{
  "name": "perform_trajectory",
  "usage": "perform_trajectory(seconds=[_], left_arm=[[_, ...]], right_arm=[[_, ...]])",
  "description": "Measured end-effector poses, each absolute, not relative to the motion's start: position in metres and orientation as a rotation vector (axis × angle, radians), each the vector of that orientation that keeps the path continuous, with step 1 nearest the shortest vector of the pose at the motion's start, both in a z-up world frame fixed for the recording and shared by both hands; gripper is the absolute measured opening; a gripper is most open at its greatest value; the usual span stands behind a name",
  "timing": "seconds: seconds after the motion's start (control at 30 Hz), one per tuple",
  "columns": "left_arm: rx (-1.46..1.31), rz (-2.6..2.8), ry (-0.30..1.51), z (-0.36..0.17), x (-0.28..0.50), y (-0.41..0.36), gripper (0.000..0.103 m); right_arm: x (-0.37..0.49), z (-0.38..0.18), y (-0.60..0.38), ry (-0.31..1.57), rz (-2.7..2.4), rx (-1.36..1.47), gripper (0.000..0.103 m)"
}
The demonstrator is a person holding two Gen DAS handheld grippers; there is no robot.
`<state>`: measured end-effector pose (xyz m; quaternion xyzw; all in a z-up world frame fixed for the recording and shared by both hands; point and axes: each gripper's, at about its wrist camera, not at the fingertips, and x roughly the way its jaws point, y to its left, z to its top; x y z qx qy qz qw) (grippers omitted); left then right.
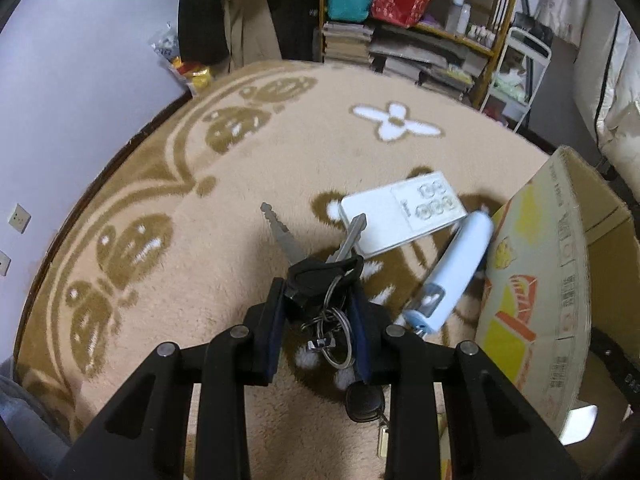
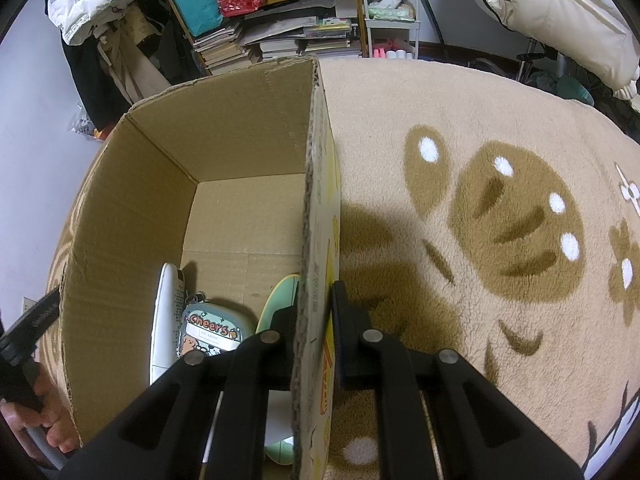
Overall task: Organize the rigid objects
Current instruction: 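Lift the keys with the left tool, carry over the box, release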
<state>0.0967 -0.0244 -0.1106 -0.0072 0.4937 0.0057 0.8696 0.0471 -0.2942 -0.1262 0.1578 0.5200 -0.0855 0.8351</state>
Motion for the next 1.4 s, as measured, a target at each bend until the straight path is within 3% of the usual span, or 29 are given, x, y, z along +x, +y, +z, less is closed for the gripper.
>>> perform_trajectory(seconds=[0.93,1.4], left_arm=[[0.080,-0.045,0.695,0.032,0.049,-0.039,0.028],[0.087,-0.240,0.639,0.066,0.016,-0.089,0.028]], right_arm=[[0.046,-0.127,-0.297,1.101,-0.179,0.343,0.011],[0.046,-0.127,-0.297,1.101,-0.179,0.343,0.011]])
